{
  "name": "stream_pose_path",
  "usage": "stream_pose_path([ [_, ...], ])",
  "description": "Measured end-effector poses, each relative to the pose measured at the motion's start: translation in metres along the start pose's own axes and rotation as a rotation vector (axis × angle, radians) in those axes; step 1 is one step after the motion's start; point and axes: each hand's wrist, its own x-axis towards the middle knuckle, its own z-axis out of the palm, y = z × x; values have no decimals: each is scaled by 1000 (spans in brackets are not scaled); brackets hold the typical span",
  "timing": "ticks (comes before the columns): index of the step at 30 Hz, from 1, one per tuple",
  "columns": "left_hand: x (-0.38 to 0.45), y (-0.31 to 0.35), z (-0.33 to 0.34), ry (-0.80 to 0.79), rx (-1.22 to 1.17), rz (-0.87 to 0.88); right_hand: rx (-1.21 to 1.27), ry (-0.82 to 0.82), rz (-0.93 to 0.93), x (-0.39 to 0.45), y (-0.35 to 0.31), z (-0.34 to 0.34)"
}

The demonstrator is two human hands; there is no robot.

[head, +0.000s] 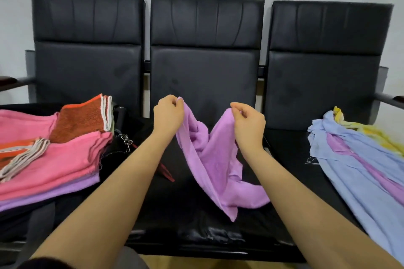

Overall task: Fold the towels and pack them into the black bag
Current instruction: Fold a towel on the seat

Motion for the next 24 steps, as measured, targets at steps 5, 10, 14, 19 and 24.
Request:
stream_pose_path([
  [5, 19, 36, -25, 85, -70, -15, 4, 117, -19, 28, -39, -18],
  [10, 30, 62, -52, 166, -236, -28, 42, 197, 2, 51, -70, -36],
  [14, 42, 69, -70, 180, -203, 6, 32, 267, -7, 64, -86, -49],
  [19, 50, 72, -82, 218, -205, -62, -34, 294, 12, 75, -98, -65],
  [24, 47, 74, -84, 252, -141, -118, -9, 195, 101, 76, -108, -63],
])
